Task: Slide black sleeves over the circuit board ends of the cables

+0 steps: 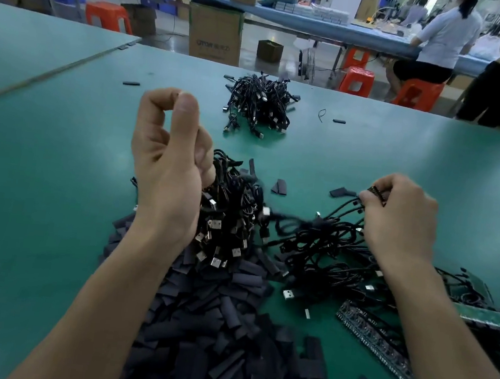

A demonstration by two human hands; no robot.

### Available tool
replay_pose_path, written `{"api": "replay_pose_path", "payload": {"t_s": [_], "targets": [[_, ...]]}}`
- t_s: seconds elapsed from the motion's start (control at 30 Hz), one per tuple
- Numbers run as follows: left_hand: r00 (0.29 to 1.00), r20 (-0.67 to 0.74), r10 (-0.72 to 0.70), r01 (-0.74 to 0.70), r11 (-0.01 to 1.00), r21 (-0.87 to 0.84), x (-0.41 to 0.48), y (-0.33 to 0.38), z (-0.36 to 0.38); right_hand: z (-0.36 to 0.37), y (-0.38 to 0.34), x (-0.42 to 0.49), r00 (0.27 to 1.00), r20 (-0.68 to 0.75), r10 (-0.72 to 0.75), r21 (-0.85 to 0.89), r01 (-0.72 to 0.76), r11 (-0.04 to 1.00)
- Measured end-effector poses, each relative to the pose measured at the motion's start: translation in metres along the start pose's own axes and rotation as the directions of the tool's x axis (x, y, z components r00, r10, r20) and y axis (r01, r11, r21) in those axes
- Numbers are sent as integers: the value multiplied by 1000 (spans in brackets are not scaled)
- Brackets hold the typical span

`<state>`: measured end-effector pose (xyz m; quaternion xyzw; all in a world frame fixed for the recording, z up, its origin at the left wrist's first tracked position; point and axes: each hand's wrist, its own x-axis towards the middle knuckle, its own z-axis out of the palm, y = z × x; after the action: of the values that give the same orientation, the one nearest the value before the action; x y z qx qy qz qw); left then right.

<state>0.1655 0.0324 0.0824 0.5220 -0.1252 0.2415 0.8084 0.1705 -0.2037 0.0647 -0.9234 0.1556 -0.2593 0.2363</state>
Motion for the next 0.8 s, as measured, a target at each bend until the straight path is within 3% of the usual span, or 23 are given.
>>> {"api": "replay_pose_path", "payload": {"t_s": [0.13,0.23,0.33,0.4,0.47,0.53,0.67,0.8], "targets": [[1000,31,1,-5,993,121,-3,-4,1,3,-9,-4,992,89,-88,-146,100,984],[999,33,-2,-6,972,235,-5,-10,0,4,-22,-18,968,97,-233,-202,248,947],[997,73,-23,-5,929,369,-5,-12,1,2,-43,-34,874,170,-455,-34,467,884],[990,111,-82,28,906,423,-5,-14,2,4,-53,-43,758,386,-525,107,529,842],[979,145,-144,66,893,445,-5,-19,1,10,-58,-52,642,604,-472,94,531,842],[964,186,-192,79,870,486,-3,-26,-3,22,-56,-59,592,713,-376,-22,555,831],[919,299,-256,67,851,521,-3,-31,-6,44,-46,-69,554,791,-260,-118,554,824],[909,325,-263,69,861,503,-5,-31,-5,52,-38,-72,585,764,-271,-63,486,871]]}}
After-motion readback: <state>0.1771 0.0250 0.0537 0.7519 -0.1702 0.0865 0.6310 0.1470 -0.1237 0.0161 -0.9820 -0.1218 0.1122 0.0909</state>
